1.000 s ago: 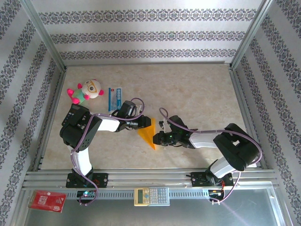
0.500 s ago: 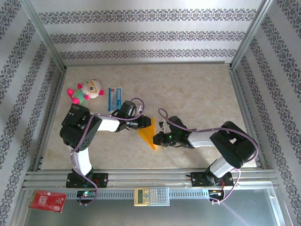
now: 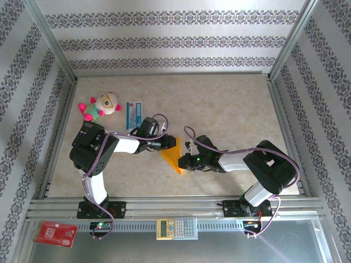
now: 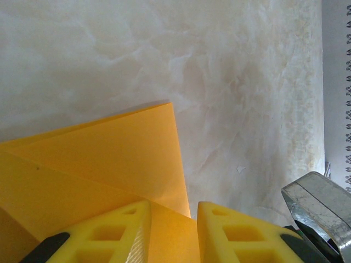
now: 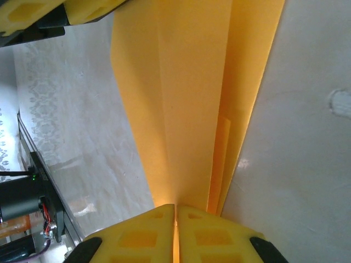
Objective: Fold a paper plane with a square sheet of paper (pick it up from the middle)
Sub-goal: Fourth fold the wing at the center of the table.
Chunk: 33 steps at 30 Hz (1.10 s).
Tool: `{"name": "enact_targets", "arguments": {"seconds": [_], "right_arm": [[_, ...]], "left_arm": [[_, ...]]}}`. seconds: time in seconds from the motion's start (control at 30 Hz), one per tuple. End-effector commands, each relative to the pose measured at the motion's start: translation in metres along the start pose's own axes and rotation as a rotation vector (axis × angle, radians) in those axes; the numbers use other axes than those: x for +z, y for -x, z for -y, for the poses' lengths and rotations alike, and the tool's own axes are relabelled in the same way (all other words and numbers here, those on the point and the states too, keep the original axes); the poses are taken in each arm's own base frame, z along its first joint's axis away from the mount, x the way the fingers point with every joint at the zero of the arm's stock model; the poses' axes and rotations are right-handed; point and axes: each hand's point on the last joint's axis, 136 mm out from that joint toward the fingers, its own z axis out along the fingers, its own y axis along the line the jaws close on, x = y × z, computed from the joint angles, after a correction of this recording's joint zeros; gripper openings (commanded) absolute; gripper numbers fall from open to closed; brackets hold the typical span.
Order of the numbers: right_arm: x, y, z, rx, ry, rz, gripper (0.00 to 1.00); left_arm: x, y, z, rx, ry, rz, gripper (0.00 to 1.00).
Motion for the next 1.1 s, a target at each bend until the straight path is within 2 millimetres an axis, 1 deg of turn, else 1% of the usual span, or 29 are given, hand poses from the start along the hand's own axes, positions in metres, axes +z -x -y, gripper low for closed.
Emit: {"name": "enact_targets", "arguments": {"seconds": [0.0,0.27,0.43,0.67,0.87,0.93,1.07], "right_arm": [[0.004,0.003,-0.002,-0.015,0.003,0.013,0.11],[0.007,0.0,-0.002,-0.009,0.004,0.01,0.12],[0.001,0.003,-0.004,-0.011,0.007,0.025,0.13],[-0.01,0.008,-0.017,-0.029,0.039,0.051,0.15],[-0.013,0.018,-0.026,-0.042,0.055,0.074,0.15],[-0.012,0.017,-0.024,-0.038,0.056,0.066,0.15],[-0.011,0.003,-0.021,-0.043,0.055,0.026,0.15]], "left_arm": [[-0.003,-0.023,-0.039,-0.07,0.119,-0.056,0.3],[-0.003,-0.024,-0.04,-0.071,0.124,-0.058,0.3],[-0.004,-0.024,-0.04,-0.07,0.126,-0.057,0.3],[-0.004,-0.024,-0.041,-0.066,0.13,-0.058,0.3],[-0.004,-0.024,-0.041,-0.068,0.13,-0.059,0.3],[-0.004,-0.023,-0.04,-0.066,0.128,-0.057,0.3],[-0.004,-0.022,-0.039,-0.067,0.127,-0.057,0.3]]}}
